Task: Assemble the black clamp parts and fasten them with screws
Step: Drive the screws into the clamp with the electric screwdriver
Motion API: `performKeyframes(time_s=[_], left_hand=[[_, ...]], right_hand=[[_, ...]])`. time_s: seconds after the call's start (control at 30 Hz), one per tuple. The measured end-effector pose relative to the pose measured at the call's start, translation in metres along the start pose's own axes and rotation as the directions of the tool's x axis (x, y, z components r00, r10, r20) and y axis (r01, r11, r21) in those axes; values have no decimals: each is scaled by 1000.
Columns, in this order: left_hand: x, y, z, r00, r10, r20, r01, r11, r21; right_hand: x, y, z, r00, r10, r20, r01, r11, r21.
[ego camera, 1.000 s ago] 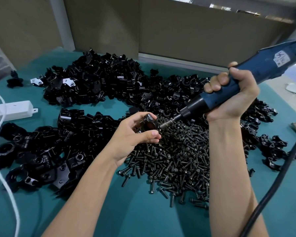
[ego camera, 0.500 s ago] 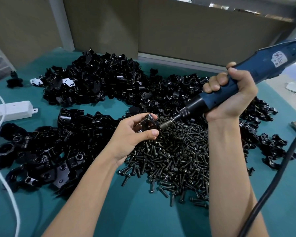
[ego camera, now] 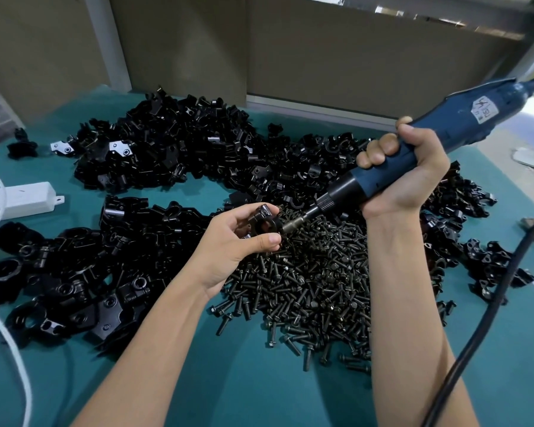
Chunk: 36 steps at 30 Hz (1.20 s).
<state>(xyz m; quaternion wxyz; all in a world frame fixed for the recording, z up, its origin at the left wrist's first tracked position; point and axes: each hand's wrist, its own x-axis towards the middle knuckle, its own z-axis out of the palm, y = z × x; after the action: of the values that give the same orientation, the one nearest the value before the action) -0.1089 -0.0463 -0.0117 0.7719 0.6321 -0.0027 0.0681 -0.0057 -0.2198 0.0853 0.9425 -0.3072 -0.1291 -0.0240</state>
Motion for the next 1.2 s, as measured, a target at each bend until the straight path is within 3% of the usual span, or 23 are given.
performKeyframes(time_s=[0.87, 1.0, 1.2], left_hand=[[-1, 4, 3, 1000, -9, -29, 9, 1000, -4], [-1, 3, 2, 999, -45, -18, 43, 995, -94], [-3, 2, 8, 992, -117, 46, 125, 962, -243]], right_hand=[[0, 5, -1, 996, 28, -90, -27, 1000, 9], [-2, 4, 0, 996, 25, -88, -24, 1000, 9], [-7, -7, 7, 999, 6, 38, -6, 1000, 6]])
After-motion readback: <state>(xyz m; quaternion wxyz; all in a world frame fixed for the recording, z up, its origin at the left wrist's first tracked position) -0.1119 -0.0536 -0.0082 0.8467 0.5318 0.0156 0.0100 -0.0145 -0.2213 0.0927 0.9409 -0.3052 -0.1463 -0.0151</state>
